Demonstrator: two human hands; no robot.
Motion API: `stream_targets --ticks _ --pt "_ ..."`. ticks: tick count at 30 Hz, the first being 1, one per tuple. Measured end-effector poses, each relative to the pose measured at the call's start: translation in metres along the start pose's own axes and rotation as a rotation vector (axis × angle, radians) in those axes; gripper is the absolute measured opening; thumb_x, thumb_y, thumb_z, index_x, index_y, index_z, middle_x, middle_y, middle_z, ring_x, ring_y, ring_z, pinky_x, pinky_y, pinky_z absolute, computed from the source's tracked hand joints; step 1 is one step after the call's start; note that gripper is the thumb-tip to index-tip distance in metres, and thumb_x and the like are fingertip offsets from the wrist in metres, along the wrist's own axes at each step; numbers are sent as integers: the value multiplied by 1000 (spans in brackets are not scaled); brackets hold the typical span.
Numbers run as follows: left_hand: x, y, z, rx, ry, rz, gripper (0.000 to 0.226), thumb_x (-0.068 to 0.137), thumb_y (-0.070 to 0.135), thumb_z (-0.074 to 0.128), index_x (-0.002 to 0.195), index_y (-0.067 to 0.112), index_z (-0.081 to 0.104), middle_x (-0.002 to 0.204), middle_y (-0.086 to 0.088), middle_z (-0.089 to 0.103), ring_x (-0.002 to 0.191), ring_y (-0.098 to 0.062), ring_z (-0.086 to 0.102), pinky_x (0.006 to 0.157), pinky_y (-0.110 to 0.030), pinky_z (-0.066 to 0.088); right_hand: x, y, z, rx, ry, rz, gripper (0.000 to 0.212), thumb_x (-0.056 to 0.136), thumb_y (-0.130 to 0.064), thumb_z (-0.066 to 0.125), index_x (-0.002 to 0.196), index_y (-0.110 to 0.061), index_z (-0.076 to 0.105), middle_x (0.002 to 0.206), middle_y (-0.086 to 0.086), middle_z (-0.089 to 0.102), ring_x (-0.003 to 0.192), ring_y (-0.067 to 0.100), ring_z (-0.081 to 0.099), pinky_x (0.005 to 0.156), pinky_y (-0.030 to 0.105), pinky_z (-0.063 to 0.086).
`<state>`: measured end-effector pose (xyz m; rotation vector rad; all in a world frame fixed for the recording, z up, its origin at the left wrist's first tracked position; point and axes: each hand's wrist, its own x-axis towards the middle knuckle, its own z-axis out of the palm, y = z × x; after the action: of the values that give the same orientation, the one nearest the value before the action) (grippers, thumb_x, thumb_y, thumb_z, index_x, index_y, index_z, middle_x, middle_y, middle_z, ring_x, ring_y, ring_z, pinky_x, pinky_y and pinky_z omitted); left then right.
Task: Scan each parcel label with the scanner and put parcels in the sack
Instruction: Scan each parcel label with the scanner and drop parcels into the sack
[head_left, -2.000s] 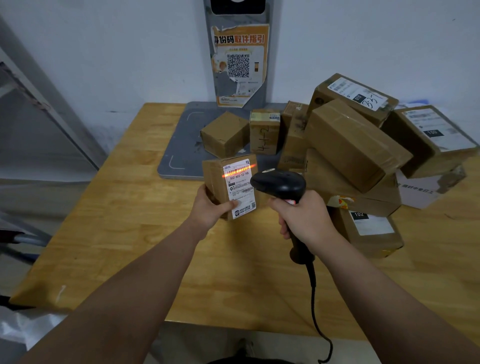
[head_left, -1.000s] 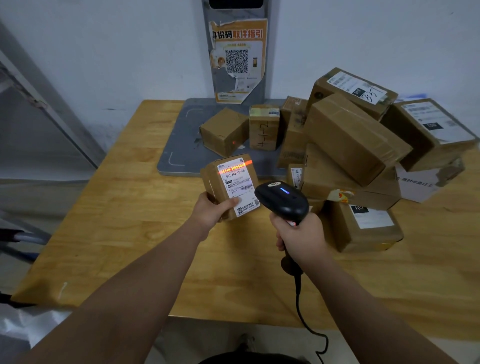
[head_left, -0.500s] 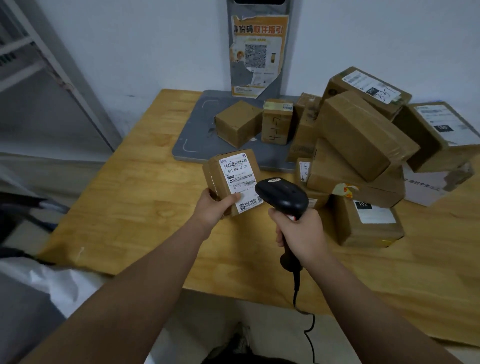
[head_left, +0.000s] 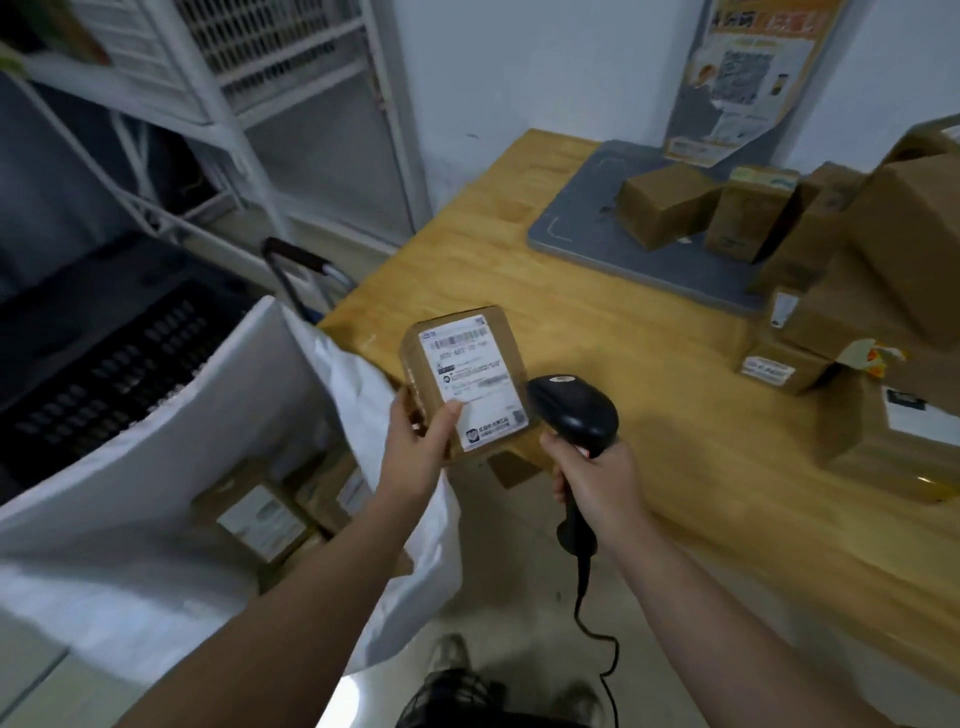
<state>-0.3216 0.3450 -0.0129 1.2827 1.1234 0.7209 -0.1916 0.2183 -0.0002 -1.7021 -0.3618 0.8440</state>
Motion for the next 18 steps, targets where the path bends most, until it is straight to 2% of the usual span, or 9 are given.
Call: stream_targets --ticks 2,6,8,10,13,18 --pt "-3 -9 -35 -45 78 -5 67 93 31 60 149 27 22 128 1 53 108 -17 61 83 -32 56 -4 -1 19 -19 -32 -11 27 87 -19 69 65 -7 60 52 5 55 48 17 53 52 29 47" --pt "0 -24 -104 5 265 -30 72 90 37 64 147 28 21 135 -4 48 122 -26 54 100 -47 47 -6 -2 66 -18 -69 -13 17 85 -18 70 74 -6 63 57 7 56 51 19 56 58 34 50" --pt "8 -27 -138 211 358 -64 81 83 45 70 146 25 24 137 -8 43 127 -31 47 104 -50 42 -8 -1 95 -24 -81 0 18 84 -18 70 74 -5 63 57 8 57 52 19 57 59 34 50" --pt "20 -26 -170 620 415 -122 91 77 53 72 147 22 23 137 -14 36 128 -37 38 107 -51 32 -11 -1 126 -41 -107 5 19 83 -16 70 72 -3 62 57 9 57 53 19 57 59 32 48" --pt "46 -20 -203 1095 321 -97 92 75 59 68 144 19 22 136 -16 32 129 -38 31 107 -50 24 -12 -1 165 -123 -162 -43 19 84 -15 70 68 -6 62 56 7 57 56 20 58 58 31 48" --pt "102 -32 -210 1407 145 52 86 76 62 64 140 19 26 134 -15 35 124 -36 35 102 -48 29 3 0 201 -215 -163 -64 18 84 -14 69 74 -1 63 64 13 60 60 21 59 62 34 47"
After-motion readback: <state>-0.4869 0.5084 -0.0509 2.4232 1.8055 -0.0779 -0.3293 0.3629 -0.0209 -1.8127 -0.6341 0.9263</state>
